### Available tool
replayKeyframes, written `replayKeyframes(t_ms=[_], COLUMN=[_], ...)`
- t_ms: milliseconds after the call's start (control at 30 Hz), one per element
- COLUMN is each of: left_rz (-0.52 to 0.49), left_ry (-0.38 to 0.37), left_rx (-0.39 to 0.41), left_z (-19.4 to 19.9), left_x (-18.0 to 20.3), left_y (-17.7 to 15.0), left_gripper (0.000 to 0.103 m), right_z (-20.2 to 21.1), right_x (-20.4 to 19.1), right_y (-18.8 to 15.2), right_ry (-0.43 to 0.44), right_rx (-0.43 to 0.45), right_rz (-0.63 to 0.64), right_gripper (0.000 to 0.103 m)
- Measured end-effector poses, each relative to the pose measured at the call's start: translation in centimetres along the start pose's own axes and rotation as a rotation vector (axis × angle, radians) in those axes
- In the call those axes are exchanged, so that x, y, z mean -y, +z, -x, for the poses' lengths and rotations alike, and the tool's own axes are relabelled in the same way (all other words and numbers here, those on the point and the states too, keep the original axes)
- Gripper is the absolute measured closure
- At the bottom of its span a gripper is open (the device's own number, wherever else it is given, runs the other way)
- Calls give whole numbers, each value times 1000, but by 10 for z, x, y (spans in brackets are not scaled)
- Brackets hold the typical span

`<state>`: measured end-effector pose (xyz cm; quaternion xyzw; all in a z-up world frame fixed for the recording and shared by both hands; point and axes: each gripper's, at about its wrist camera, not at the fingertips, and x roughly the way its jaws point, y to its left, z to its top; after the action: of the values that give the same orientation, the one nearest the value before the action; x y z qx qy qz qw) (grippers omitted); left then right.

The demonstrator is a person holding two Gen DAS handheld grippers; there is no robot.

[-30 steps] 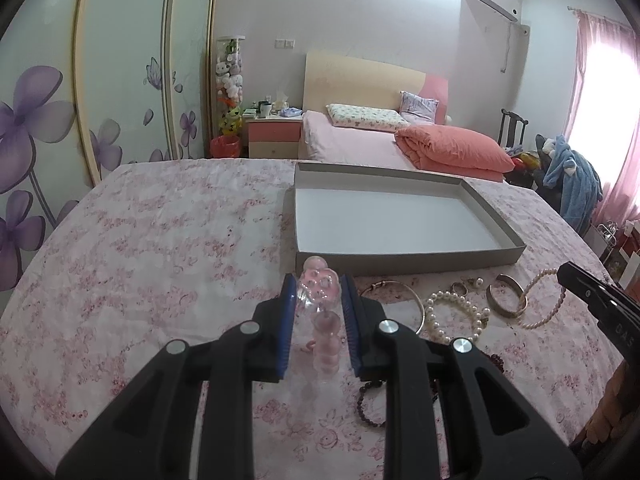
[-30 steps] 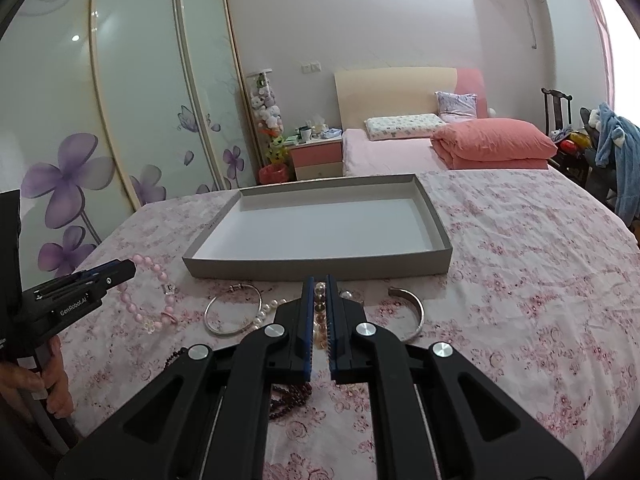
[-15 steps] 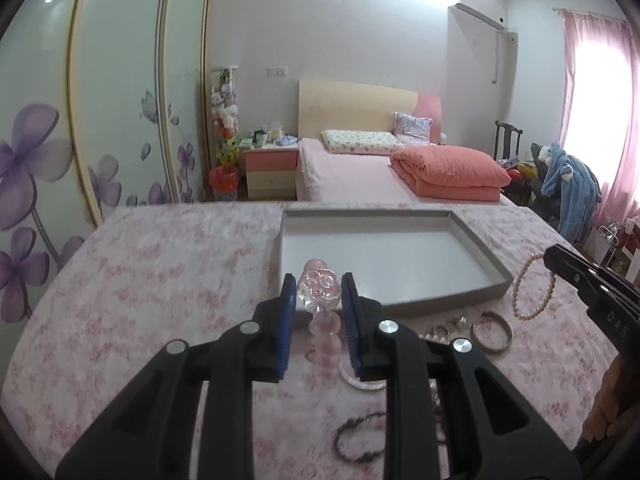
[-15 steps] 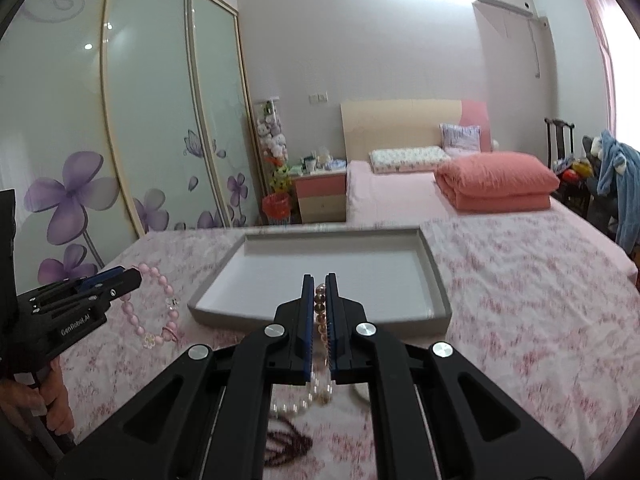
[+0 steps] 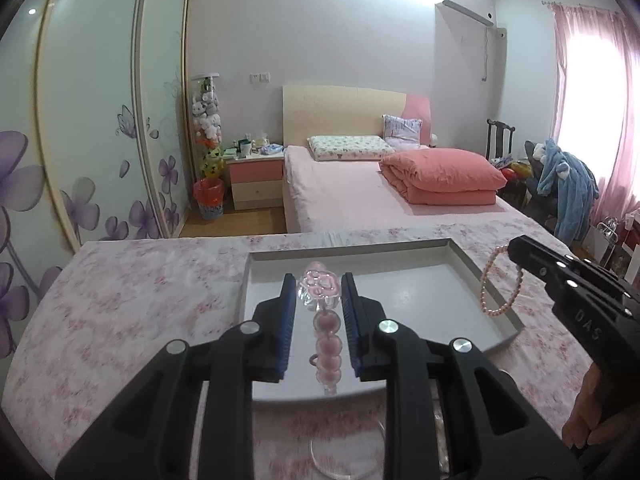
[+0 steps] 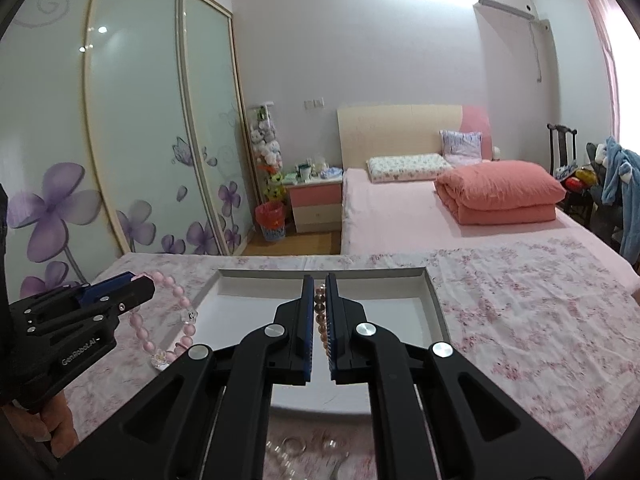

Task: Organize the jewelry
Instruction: 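Carry both bracelets into the grey tray and open both grippers, then grasp the black bead bracelet with the left gripper while the right gripper moves to the silver cuff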

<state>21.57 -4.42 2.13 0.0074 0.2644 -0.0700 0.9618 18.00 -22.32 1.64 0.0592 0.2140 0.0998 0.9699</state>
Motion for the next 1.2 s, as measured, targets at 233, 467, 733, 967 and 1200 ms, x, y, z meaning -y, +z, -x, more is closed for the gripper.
replayKeyframes(t_ms=[233,467,733,967,1200], left_rz=[26,38,92,123,114], left_ry=[-7,2,-1,33,51], left_rx=[-64,-97,-99,-103,-81], left_z=[-56,-98,-108,-95,-61], left_x=[-8,-11,-23,-36,-41], left_y=[5,8,11,7,0], left_gripper=[80,79,65,65,65], right_z=[-62,-102,-93,-79,-56], right_x=[13,15,28,35,39], right_y=[2,3,-1,1,-1], right_ry=[20,-8,-35,-46,-60], right_rx=[-105,-154,-149,-128,-118], right_rz=[-56,-41,-82,-96,-98], right_gripper=[97,96,59,59,59])
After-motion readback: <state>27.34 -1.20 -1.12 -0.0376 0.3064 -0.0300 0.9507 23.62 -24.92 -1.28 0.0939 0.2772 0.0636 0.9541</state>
